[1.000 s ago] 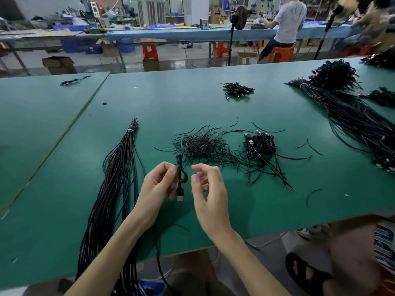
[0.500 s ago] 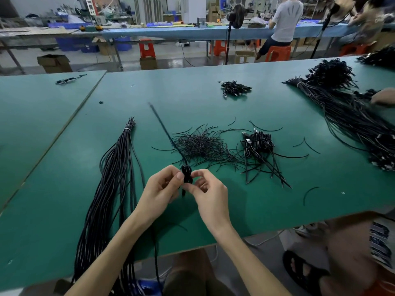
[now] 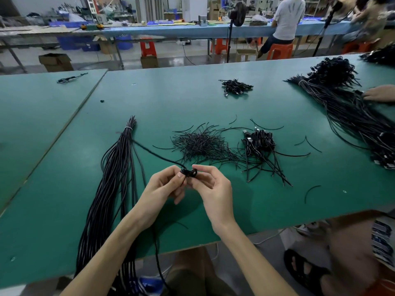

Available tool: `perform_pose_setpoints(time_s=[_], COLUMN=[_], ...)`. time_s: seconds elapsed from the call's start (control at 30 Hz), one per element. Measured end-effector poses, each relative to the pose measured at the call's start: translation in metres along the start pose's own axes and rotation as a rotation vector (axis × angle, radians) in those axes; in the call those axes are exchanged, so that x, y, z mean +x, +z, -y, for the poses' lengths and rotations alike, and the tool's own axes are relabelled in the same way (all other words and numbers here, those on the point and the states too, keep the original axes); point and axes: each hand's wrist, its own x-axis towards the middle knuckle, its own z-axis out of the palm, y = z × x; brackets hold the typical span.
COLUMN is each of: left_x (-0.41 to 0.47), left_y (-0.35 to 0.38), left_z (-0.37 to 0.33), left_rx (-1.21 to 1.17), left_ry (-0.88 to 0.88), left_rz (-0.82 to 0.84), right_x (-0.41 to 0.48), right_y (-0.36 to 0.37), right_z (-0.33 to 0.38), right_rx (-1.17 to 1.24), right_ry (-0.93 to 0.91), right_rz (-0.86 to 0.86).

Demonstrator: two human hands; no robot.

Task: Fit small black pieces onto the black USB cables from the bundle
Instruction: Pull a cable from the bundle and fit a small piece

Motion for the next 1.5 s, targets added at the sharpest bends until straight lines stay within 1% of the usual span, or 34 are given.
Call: perform_pose_setpoints(time_s=[0.17, 0.3, 0.43, 0.53, 0.67, 0.8, 0.87, 0.93, 1.0, 1.07, 1.17, 1.27, 1.37, 1.5], left_x=[0.001, 0.001, 0.000, 0.000, 0.000, -0.002, -0.003, -0.005, -0.005, -0.005, -0.005, -0.003, -0.002, -0.002], left_y=[-0.001, -0.001, 0.002, 0.005, 0.005, 0.004, 0.003, 0.002, 0.002, 0.003, 0.007, 0.008, 0.008, 0.008], left_z=[0.001, -0.002, -0.003, -0.004, -0.007, -0.009, -0.009, -0.011, -0.012, -0.012, -0.012, -0.013, -0.011, -0.008], left_rx=[-0.147, -0.208, -0.179, -0.133, -0.149, -0.163, -0.162, -0.123, -0.065, 0.020, 0.162, 0.236, 0.299, 0.279], left_ry=[-0.073, -0.110, -0.118, -0.125, -0.149, -0.146, -0.142, -0.139, -0.126, -0.092, -0.012, 0.029, 0.049, 0.039], left_rz=[0.035, -0.007, 0.011, 0.018, 0.007, 0.076, 0.125, 0.159, 0.153, 0.107, 0.035, 0.010, 0.005, -0.006], right_x=[0.002, 0.001, 0.002, 0.003, 0.004, 0.003, 0.003, 0.003, 0.002, 0.001, 0.002, 0.003, 0.001, 0.001], right_y=[-0.001, 0.000, -0.002, -0.003, -0.003, -0.002, -0.003, -0.005, -0.005, -0.003, -0.002, -0.002, -0.002, -0.003], right_z=[0.000, 0.000, -0.002, -0.004, -0.005, -0.004, -0.004, -0.007, -0.008, -0.006, -0.002, 0.001, 0.001, -0.001], right_rx=[0.104, 0.209, 0.160, 0.154, 0.152, 0.126, 0.034, -0.054, -0.062, -0.033, 0.039, 0.111, 0.070, 0.056], right_ry=[-0.001, 0.039, 0.031, 0.013, 0.014, 0.001, -0.018, -0.015, 0.028, 0.067, 0.094, 0.131, 0.105, 0.069], right_rz=[0.054, 0.071, 0.027, 0.028, 0.051, 0.051, 0.016, -0.024, -0.020, 0.016, -0.006, -0.006, 0.018, 0.044])
